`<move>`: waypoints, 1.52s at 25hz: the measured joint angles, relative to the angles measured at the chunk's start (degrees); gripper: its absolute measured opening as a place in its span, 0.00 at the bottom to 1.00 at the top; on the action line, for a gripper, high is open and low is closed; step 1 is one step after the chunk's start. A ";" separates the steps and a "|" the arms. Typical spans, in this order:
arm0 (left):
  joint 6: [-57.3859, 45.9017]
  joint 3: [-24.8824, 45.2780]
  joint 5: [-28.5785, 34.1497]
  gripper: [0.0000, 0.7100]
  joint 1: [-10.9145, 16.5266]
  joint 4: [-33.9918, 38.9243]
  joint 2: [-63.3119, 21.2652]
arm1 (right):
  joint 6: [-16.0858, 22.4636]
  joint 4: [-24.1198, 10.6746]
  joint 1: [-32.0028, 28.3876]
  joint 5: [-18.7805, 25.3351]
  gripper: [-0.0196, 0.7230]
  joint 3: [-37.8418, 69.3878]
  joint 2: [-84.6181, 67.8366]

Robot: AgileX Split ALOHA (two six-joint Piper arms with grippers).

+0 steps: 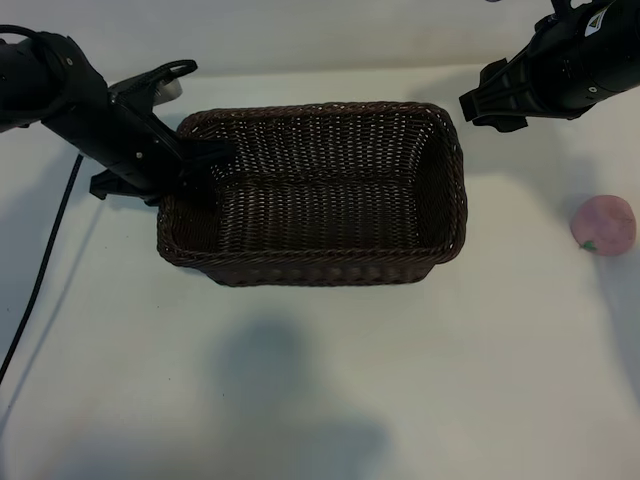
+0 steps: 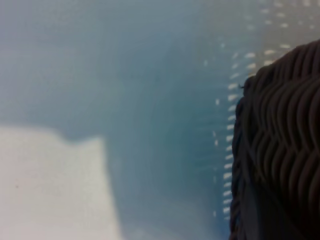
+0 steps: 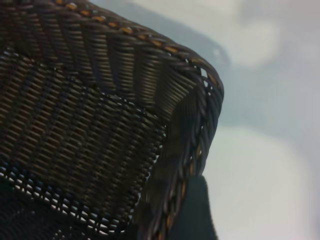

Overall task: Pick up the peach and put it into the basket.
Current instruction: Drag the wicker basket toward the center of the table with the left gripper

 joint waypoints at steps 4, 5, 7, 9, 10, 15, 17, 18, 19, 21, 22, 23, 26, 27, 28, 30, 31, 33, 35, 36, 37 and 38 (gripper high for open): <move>0.00 -0.01 -0.13 0.14 0.00 0.00 1.13 | 0.00 0.00 0.00 0.00 0.82 0.00 0.00; 0.00 -0.01 -0.13 0.14 0.00 0.00 1.14 | 0.00 0.00 0.00 0.00 0.82 0.00 0.00; 0.00 -0.01 -0.24 0.14 0.00 0.00 1.19 | 0.00 0.00 0.00 0.00 0.82 0.00 0.00; 0.00 -0.12 -0.43 0.14 0.00 -0.06 1.19 | 0.00 0.00 0.00 0.00 0.82 0.00 0.00; 0.00 -0.12 -0.42 0.14 0.00 -0.06 1.19 | 0.00 0.00 0.00 0.00 0.82 0.00 0.00; -0.55 -0.12 -0.56 0.14 0.00 -0.06 1.19 | 0.00 0.00 0.00 0.00 0.82 0.00 0.00; -0.79 -0.12 -0.84 0.14 0.00 -0.06 1.19 | 0.00 0.00 0.00 0.00 0.82 0.00 0.00; -0.89 -0.12 -0.94 0.14 0.00 -0.06 1.19 | 0.05 0.00 0.00 0.00 0.82 0.00 0.00; -0.95 -0.12 -0.97 0.14 0.00 -0.06 1.19 | 0.05 0.00 0.00 0.00 0.82 0.00 0.00; -1.06 -0.12 -0.97 0.16 0.00 -0.06 1.19 | 0.05 0.00 0.00 0.00 0.82 0.00 0.00; -1.06 -0.12 -0.97 0.18 0.00 -0.10 1.19 | 0.05 0.00 0.00 0.00 0.82 0.00 0.00; -1.12 -0.12 -0.74 0.24 0.00 -0.38 1.19 | 0.05 0.00 0.00 0.00 0.82 0.00 0.00; -1.25 -0.12 -0.51 0.34 0.00 -0.98 1.19 | 0.05 0.00 0.00 0.00 0.82 0.00 0.00; -1.25 -0.12 -0.38 0.38 0.00 -1.34 1.19 | 0.05 0.00 0.00 0.00 0.82 0.00 0.00; -1.30 -0.12 -0.38 0.44 0.00 -1.52 1.19 | 0.05 0.00 0.00 0.00 0.82 0.00 0.00; -1.31 -0.12 -0.22 0.54 0.00 -1.52 1.19 | 0.01 0.00 0.00 0.00 0.82 0.00 0.00; -1.41 -0.12 -0.22 0.58 0.00 -1.52 1.13 | 0.01 0.00 0.00 0.00 0.82 0.00 0.00; -1.52 -0.12 -0.22 0.66 0.00 -1.52 0.79 | 0.01 0.00 0.00 0.00 0.82 0.00 0.00; -2.11 -0.12 -0.22 0.72 0.00 -1.22 -0.02 | 0.01 0.00 0.00 0.00 0.82 0.00 0.00; -2.47 -0.25 0.04 0.74 0.00 -0.91 -0.52 | 0.01 0.00 0.00 0.00 0.82 0.00 0.00; -2.83 -0.45 0.35 0.76 0.00 -0.25 -1.05 | 0.01 0.00 0.00 0.00 0.82 0.00 0.00; -3.29 -0.77 0.82 0.77 0.00 0.56 -1.61 | 0.01 0.00 0.00 0.00 0.82 0.00 0.00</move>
